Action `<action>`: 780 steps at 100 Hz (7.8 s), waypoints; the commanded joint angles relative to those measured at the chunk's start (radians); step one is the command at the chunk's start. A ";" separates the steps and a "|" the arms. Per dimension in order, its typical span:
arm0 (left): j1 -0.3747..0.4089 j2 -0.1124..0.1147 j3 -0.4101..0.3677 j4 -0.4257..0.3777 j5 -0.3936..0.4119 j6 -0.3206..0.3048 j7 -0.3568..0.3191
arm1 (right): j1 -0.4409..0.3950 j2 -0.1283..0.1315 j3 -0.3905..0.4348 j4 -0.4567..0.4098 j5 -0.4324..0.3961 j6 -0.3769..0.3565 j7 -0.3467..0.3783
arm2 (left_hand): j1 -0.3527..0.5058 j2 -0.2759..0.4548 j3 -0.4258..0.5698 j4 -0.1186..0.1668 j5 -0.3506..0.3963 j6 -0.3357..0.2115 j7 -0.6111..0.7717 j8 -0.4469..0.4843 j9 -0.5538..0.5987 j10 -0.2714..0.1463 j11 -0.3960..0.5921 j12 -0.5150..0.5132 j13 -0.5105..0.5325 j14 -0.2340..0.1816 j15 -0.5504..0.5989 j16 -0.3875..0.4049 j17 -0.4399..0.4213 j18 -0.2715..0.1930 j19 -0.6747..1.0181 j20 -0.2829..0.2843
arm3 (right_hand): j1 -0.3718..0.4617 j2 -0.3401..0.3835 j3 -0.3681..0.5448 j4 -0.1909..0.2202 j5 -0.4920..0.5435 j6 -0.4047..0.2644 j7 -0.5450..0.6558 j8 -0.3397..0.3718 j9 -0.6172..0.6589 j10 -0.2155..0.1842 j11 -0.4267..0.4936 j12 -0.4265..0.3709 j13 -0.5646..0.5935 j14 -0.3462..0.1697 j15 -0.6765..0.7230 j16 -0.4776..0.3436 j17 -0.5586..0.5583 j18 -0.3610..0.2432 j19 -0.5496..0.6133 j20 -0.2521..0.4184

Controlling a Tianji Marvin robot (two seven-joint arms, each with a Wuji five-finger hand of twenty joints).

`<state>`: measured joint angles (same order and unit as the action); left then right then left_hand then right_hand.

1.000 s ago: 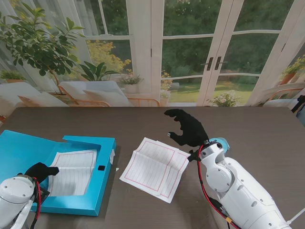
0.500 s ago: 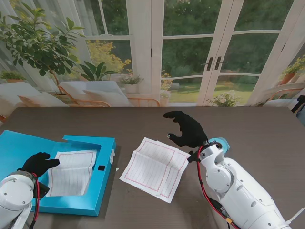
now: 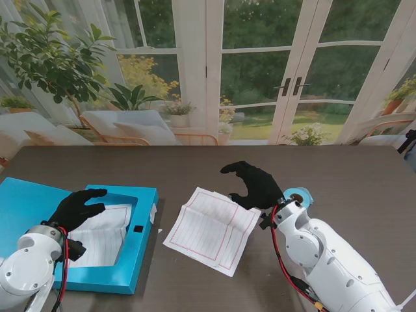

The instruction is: Peel a label from the label roll, stick it on the side of the file box and file the documents

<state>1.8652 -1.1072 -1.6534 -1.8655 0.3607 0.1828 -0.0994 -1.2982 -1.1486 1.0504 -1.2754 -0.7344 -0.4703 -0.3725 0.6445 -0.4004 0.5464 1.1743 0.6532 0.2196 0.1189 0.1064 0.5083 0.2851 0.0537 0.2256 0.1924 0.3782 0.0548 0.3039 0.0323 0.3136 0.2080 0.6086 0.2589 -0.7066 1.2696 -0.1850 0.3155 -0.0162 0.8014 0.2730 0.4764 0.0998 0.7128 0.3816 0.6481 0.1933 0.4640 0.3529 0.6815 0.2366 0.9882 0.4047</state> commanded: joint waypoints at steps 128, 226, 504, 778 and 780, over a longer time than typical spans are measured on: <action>-0.171 0.007 0.278 0.125 -0.115 -0.343 -0.053 | -0.087 0.087 0.080 0.022 -0.209 0.011 0.150 | -0.029 0.010 -0.014 -0.032 -0.024 -0.022 -0.021 0.006 -0.013 -0.043 -0.004 0.015 -0.025 -0.055 -0.010 0.009 -0.084 -0.067 -0.064 -0.009 | -0.042 -0.104 -0.044 -0.005 0.012 -0.041 -0.017 0.009 -0.090 0.004 -0.029 0.013 -0.081 -0.018 -0.031 0.005 -0.507 -0.025 -0.064 0.037; -0.206 0.013 0.307 0.167 -0.185 -0.371 -0.104 | -0.139 0.077 -0.047 -0.028 -0.275 0.404 0.087 | -0.029 0.022 -0.015 -0.035 -0.015 -0.017 -0.019 0.012 -0.014 -0.027 -0.007 0.012 -0.032 -0.048 -0.011 -0.002 -0.094 -0.067 -0.069 -0.020 | -0.031 -0.275 0.015 -0.033 -0.011 -0.055 0.252 0.119 -0.049 -0.047 0.134 0.173 -0.055 -0.031 0.046 0.032 -0.495 -0.039 -0.034 0.053; -0.142 0.015 0.273 0.092 -0.220 -0.325 -0.125 | -0.114 0.040 -0.144 0.065 -0.158 0.496 0.027 | -0.049 0.115 -0.050 -0.084 -0.003 -0.011 -0.023 0.014 -0.006 -0.011 -0.008 0.009 -0.024 -0.040 -0.010 -0.005 -0.102 -0.069 -0.076 -0.033 | 0.123 0.225 -0.030 -0.177 0.248 -0.271 0.346 -0.106 0.202 -0.093 0.137 0.117 0.097 -0.042 0.112 0.028 -0.417 -0.047 0.059 0.017; -0.136 0.006 0.265 0.055 -0.257 -0.217 -0.115 | -0.065 0.119 0.025 -0.027 -0.493 -0.024 -0.214 | -0.062 0.203 -0.072 -0.132 -0.014 0.021 -0.031 0.016 -0.022 0.011 -0.010 0.005 -0.034 -0.039 -0.012 -0.005 -0.111 -0.076 -0.077 -0.038 | 0.163 0.015 0.214 -0.255 0.515 -0.163 0.617 -0.077 0.823 -0.104 0.155 0.314 0.666 -0.097 0.512 0.260 0.129 -0.100 0.290 -0.019; -0.136 0.006 0.265 0.054 -0.257 -0.217 -0.115 | -0.065 0.119 0.026 -0.029 -0.496 -0.024 -0.216 | -0.062 0.203 -0.072 -0.133 -0.014 0.021 -0.031 0.016 -0.022 0.010 -0.010 0.005 -0.034 -0.039 -0.012 -0.005 -0.111 -0.077 -0.077 -0.038 | 0.163 0.015 0.214 -0.256 0.516 -0.161 0.618 -0.077 0.824 -0.104 0.155 0.315 0.666 -0.098 0.516 0.262 0.131 -0.099 0.290 -0.019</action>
<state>1.7251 -1.0961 -1.3867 -1.8024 0.1056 -0.0386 -0.2006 -1.3657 -1.0300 1.0799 -1.3018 -1.2158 -0.4943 -0.5882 0.6218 -0.2374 0.4884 1.0711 0.6509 0.2391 0.1033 0.1173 0.5076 0.2987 0.0514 0.2345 0.1743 0.3440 0.0544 0.3076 -0.0575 0.2809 0.1567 0.5756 0.4068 -0.6767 1.3926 -0.4285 0.7983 -0.1781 1.3526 0.1797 1.2671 -0.0214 0.8479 0.6779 1.2810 0.0983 0.9493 0.5948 0.6633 0.1378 1.2338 0.3664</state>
